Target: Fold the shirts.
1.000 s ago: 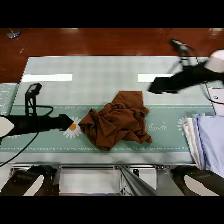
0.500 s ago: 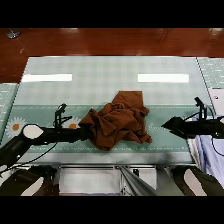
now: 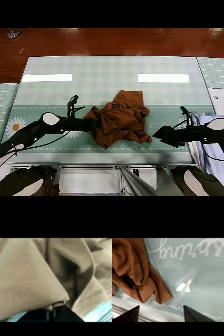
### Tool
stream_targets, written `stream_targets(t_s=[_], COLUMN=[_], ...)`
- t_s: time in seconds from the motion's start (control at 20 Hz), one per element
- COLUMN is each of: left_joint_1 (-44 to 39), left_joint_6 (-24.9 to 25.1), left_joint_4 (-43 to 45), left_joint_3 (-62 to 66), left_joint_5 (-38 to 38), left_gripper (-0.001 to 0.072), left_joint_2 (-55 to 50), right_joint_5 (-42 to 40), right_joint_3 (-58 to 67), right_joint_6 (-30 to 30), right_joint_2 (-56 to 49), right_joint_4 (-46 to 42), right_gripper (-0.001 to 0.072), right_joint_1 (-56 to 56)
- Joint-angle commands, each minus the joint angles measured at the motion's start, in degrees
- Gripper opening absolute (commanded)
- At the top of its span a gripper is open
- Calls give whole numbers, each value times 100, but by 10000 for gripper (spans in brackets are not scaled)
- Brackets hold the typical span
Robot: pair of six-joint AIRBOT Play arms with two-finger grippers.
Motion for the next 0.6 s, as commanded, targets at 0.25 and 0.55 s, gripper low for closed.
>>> stream_targets(t_s=[0.25,0.55], left_joint_1=[382,1207], left_joint_6=[378,374], left_joint_4=[-39,-42], left_joint_3=[643,1954], left_joint_5=[-717,-1344], left_gripper=[20,20], left_joint_2=[2,776], right_joint_5=[-1211,-715], right_joint_3=[391,2809], right_joint_6=[90,284], right_joint_2=[-1510,-1530], right_joint_4=[914,-120], right_gripper=[380,26], right_joint_1=[2127,2065])
